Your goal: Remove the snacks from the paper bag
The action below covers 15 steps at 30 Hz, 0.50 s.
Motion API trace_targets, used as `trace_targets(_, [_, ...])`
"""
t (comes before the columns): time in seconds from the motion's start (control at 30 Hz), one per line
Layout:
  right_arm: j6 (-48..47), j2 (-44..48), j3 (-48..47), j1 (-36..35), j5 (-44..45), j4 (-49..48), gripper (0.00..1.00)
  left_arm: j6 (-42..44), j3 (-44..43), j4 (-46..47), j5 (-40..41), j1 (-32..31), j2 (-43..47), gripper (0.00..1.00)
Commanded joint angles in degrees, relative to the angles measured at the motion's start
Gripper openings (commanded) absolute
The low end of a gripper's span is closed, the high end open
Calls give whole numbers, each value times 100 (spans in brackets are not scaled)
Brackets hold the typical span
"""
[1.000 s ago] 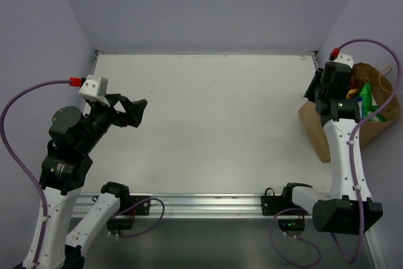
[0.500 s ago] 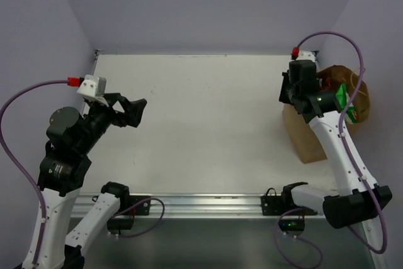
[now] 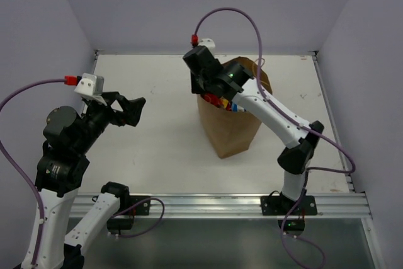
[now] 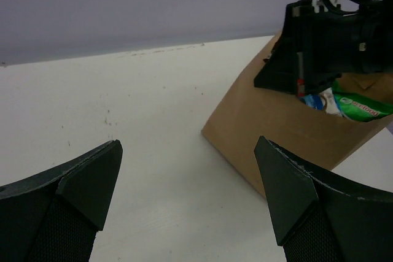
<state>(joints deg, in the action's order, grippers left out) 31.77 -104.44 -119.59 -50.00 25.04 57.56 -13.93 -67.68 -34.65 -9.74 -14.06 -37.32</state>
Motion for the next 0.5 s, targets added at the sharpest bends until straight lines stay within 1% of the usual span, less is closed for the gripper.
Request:
trace_targets(0.0, [680, -610, -1363, -475, 309, -263, 0, 93, -202, -103, 147, -44, 14, 100])
trace_targets(0.03, [725, -752, -1644, -511, 274, -298, 0, 93, -202, -120, 191, -44, 14, 100])
trace_targets(0.1, [804, -954, -1690, -625, 221, -473, 0, 49, -202, -164, 279, -44, 32, 100])
trace_targets(0.2, [822, -920, -1445, -731, 116, -921, 0, -74, -149, -147, 288, -44, 41, 100])
trace_targets(0.23, [753, -781, -1201, -748, 72, -1200, 4, -109, -97, -138, 279, -44, 41, 100])
trace_targets(0.3, [621, -561, -918, -775, -25, -1518, 19, -258, -52, -103, 271, -44, 41, 100])
trace_targets(0.33, [489, -325, -717, -775, -121, -1746, 33, -329, -9, -77, 262, -44, 23, 100])
trace_targets(0.4, [296, -139, -653, -775, -174, -1853, 48, -539, 27, 11, 288, -44, -12, 100])
trace_targets(0.43, [243, -59, -662, -783, -192, -1871, 61, -619, 44, 55, 279, -44, -29, 100])
trace_targets(0.47, [207, 98, -706, -775, -210, -1854, 67, -689, 53, 90, 262, -44, -56, 100])
